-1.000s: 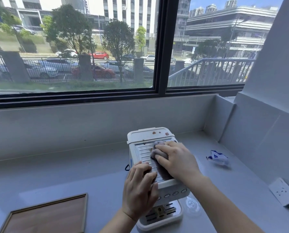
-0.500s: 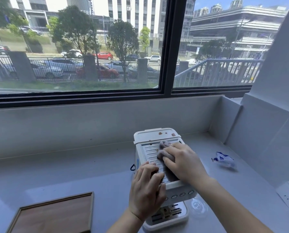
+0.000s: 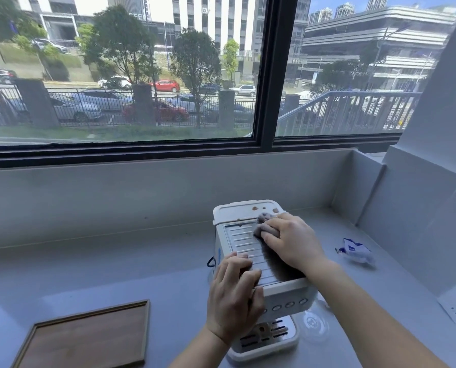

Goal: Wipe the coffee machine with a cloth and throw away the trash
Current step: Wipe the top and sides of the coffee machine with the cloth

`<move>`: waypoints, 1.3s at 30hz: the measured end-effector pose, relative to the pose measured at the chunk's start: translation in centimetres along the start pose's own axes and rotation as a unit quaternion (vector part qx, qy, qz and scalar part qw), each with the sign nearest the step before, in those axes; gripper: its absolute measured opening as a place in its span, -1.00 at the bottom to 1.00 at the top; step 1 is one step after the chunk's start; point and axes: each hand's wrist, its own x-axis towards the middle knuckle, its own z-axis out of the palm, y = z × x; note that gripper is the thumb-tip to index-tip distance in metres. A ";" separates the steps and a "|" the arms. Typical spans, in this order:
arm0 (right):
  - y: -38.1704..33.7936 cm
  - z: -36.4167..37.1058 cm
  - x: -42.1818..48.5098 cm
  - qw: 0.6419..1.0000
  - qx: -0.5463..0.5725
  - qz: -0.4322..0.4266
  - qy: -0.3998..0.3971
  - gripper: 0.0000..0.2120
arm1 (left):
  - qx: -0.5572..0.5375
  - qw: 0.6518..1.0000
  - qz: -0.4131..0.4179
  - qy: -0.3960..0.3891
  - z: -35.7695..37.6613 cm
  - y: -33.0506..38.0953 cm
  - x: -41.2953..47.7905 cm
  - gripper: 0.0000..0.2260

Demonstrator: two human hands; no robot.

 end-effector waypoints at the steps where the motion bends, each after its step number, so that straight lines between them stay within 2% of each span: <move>1: -0.7 0.4 0.2 1.000 0.001 -0.009 0.001 -0.79 | -0.003 1.000 0.004 0.002 -0.1 0.0 -0.1 -0.89; 4: -1.6 1.1 -1.1 0.994 0.061 -0.083 -0.035 -0.71 | -0.008 1.000 0.009 -0.003 -0.3 0.1 0.1 -0.82; 6: -0.4 0.5 -1.8 0.992 0.055 -0.102 -0.043 -0.71 | -0.002 1.000 0.008 -0.005 -0.3 0.1 0.1 -0.81; 11: 0.9 -0.2 -0.2 0.999 0.005 0.016 0.039 -0.85 | 0.017 1.000 0.016 0.002 -0.2 0.1 0.1 -0.86; 13: -0.1 0.5 -0.8 0.999 -0.010 -0.024 0.025 -0.83 | 0.025 0.999 0.024 0.004 -0.2 0.2 0.2 -0.84; 16: 0.6 0.4 -2.7 0.995 0.025 -0.097 -0.009 -0.76 | 0.030 0.999 0.032 0.003 -0.2 0.1 0.3 -0.83; 20: 1.7 -0.3 -1.7 0.999 0.020 -0.025 0.044 -0.88 | 0.032 0.999 0.026 0.012 -0.1 0.2 0.3 -0.83; 22: 1.1 0.4 -2.1 0.997 -0.008 -0.025 0.069 -0.89 | 0.024 0.999 0.027 0.017 -0.1 0.1 0.2 -0.82; 26: 1.8 0.5 -3.1 0.995 -0.014 -0.091 0.025 -0.75 | 0.021 0.999 0.027 0.014 0.0 0.1 0.2 -0.85; 30: 1.1 -0.1 -0.1 1.000 -0.013 -0.007 0.020 -0.81 | 0.019 1.000 0.022 0.011 0.0 0.1 0.3 -0.86; 32: -0.4 0.8 -0.4 0.999 -0.030 -0.039 0.017 -0.80 | 0.013 1.000 0.025 0.012 -0.2 0.2 0.2 -0.86; 34: -1.6 1.6 -1.0 0.996 -0.001 -0.088 -0.009 -0.79 | 0.010 1.000 0.025 0.010 -0.3 0.2 0.2 -0.82; 39: -2.9 1.5 2.5 0.997 0.014 -0.073 -0.018 -0.78 | 0.018 1.000 0.014 0.013 0.0 0.4 0.1 -0.78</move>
